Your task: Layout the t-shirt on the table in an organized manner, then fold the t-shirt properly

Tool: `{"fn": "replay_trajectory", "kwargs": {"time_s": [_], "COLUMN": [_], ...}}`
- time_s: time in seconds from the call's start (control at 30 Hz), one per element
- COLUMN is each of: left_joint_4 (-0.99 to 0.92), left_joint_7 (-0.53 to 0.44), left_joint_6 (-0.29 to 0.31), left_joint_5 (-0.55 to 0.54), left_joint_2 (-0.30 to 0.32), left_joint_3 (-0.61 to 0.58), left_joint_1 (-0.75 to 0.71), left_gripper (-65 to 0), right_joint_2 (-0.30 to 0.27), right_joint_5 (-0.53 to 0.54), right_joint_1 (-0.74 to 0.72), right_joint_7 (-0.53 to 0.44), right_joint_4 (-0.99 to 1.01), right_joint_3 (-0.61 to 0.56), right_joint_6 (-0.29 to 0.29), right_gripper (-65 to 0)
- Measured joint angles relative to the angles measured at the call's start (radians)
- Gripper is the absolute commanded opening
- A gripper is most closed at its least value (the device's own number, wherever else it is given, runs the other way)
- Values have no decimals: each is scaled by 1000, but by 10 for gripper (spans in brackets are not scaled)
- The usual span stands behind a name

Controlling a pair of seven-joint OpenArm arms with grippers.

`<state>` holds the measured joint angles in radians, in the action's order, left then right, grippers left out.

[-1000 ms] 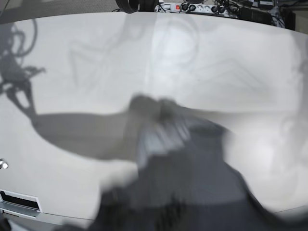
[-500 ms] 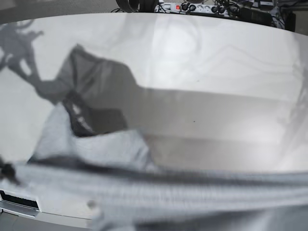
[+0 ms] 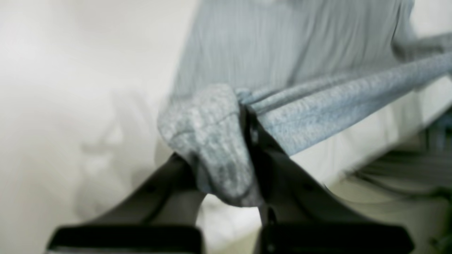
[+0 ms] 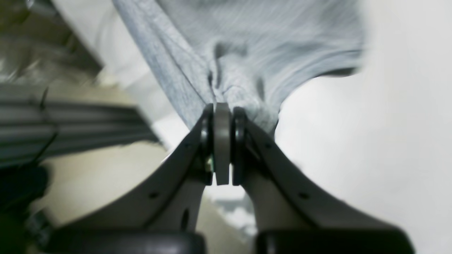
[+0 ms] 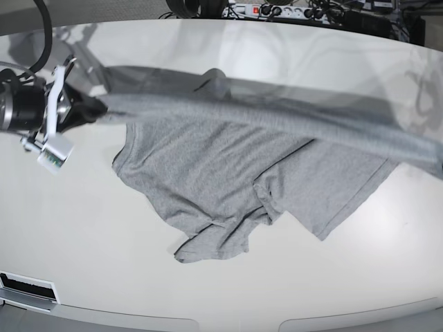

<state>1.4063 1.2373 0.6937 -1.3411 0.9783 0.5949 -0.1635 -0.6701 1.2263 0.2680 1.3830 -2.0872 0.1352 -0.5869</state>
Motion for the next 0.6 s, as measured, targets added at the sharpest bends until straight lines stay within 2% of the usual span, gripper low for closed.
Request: {"fn": "replay_trajectory", "kwargs": {"time_s": [0.07,0.13,0.23,0.33,0.37,0.4,0.43,0.47,0.53,0.6], "left_joint_4": [-3,-2,1,0,-1,-3,-2,4,21,68], "left_joint_7": [72,95,95,80,50,-18,-126,-257,-417,-514], "left_joint_6": [-1,0,0,0,0,-1,0,18,24,-90], "left_joint_5": [-50,-127,-127,-125,-117,-111,-102,-38,134,171], "left_joint_2": [-1,-3,3,-18,-28,-31,-22,3,89,188], "left_joint_3": [0,0,0,2,2,-1,-14,-26,-37,-36], "left_joint_1": [-48,-76,-112,-151,-156,-157,-150,-116,50,311], "left_gripper": [-650,-650,-650,-650,-650,-650,-650,-650,-650,-650], "right_joint_2": [0,0,0,1,1,3,1,-11,-51,-83], "right_joint_5": [2,2,1,-23,-51,-98,-174,-243,-367,-461], "right_joint_1": [16,18,15,15,11,-6,-40,-100,-299,-515], "right_joint_7": [29,28,28,27,26,23,-19,-75,-179,-296], "right_joint_4": [1,1,1,1,1,1,2,6,7,4], "right_joint_3": [-31,-51,-64,-66,-67,-69,-73,-76,-72,3], "right_joint_6": [3,-29,-43,-43,-55,-95,-105,-90,6,118], "right_gripper": [-650,-650,-650,-650,-650,-650,-650,-650,-650,-650]}}
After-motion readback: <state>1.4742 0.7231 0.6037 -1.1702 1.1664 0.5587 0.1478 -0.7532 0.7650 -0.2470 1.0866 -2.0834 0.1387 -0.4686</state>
